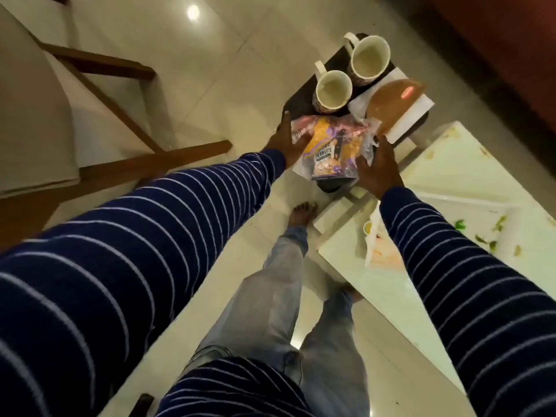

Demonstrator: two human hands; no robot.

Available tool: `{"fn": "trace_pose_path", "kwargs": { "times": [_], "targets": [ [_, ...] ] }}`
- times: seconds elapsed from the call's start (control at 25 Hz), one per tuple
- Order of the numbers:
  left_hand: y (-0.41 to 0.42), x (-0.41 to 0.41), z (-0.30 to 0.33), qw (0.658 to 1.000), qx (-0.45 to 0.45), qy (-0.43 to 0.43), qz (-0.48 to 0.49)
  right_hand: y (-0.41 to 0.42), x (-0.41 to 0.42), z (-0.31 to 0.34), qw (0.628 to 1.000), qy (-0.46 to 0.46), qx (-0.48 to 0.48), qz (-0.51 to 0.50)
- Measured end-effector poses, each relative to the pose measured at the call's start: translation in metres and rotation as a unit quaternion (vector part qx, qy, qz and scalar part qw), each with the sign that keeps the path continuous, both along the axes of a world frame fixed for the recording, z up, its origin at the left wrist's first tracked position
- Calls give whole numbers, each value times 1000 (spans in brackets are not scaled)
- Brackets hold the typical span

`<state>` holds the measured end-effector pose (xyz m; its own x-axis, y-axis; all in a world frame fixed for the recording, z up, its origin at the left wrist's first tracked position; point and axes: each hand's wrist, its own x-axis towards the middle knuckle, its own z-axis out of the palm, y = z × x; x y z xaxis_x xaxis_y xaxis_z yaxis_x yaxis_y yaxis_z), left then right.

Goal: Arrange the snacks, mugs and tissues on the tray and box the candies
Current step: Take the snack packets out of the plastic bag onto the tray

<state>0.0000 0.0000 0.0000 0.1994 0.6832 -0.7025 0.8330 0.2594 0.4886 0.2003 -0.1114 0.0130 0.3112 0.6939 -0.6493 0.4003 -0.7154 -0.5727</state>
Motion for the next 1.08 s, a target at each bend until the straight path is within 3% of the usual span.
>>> {"fn": "trace_pose_path", "kwargs": {
  "times": [0.2, 0.32, 0.68, 0.88, 1.08],
  "targets": [
    [15, 34, -17, 980, -83, -23, 180, 14, 10, -23, 993, 60, -90, -46],
    [15, 37, -35, 957, -150, -23, 245, 16, 11, -32, 988, 102, -94, -63],
    [6, 31, -61, 939, -179, -9, 295, 3, 6, -48, 957, 209, -72, -188],
    [0, 29, -46, 954, -150, -11, 261, -8, 3, -39, 952, 233, -63, -189],
    [-15, 22, -4, 949, -154, -75, 266, -28, 8, -5, 933, 289, -37, -211]
  ]
}}
